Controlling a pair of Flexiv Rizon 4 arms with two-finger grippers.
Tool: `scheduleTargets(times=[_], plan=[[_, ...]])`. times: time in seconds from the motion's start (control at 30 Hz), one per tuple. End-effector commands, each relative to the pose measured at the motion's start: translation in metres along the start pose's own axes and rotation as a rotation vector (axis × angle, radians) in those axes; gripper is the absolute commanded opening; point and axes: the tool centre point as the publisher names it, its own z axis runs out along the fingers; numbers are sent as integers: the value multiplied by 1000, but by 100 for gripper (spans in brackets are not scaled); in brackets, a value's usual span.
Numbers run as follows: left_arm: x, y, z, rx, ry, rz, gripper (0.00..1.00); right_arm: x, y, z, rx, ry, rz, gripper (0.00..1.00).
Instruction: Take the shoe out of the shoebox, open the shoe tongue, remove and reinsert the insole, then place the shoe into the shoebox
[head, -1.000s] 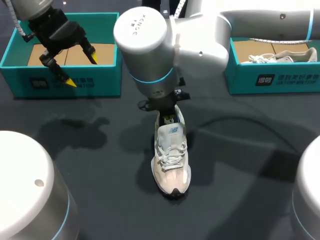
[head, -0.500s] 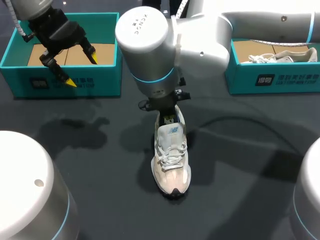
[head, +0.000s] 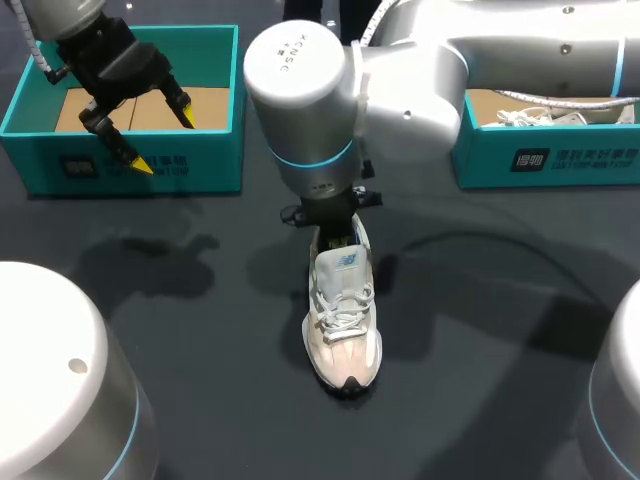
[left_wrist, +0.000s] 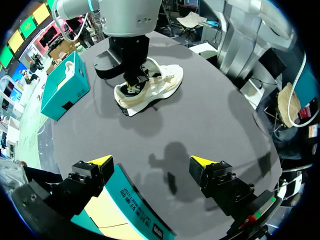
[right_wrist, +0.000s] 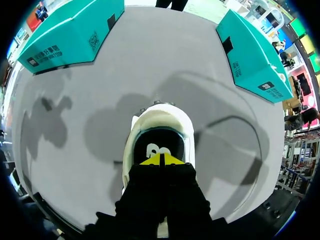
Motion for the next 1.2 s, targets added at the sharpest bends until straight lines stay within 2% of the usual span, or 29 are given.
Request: scheduleTargets(times=[0.03, 0.23, 0.33, 0.6, 0.73, 1.2], plan=[[0, 0, 0, -2, 2, 1, 100, 3, 1, 16, 6, 8, -3, 0], [0, 0, 0, -2, 2, 1, 100, 2, 1, 35, 46, 14, -6, 0], [0, 0, 0, -2, 2, 1, 100, 2, 0, 38, 56, 21, -4, 0], [0, 0, 0, -2, 2, 1, 100, 6, 2, 15, -11, 19, -31, 0], [0, 0, 0, -2, 2, 1, 100, 11, 5, 15, -26, 60, -51, 0], [0, 0, 0, -2, 2, 1, 100, 14, 12, 47, 79, 128, -40, 0]])
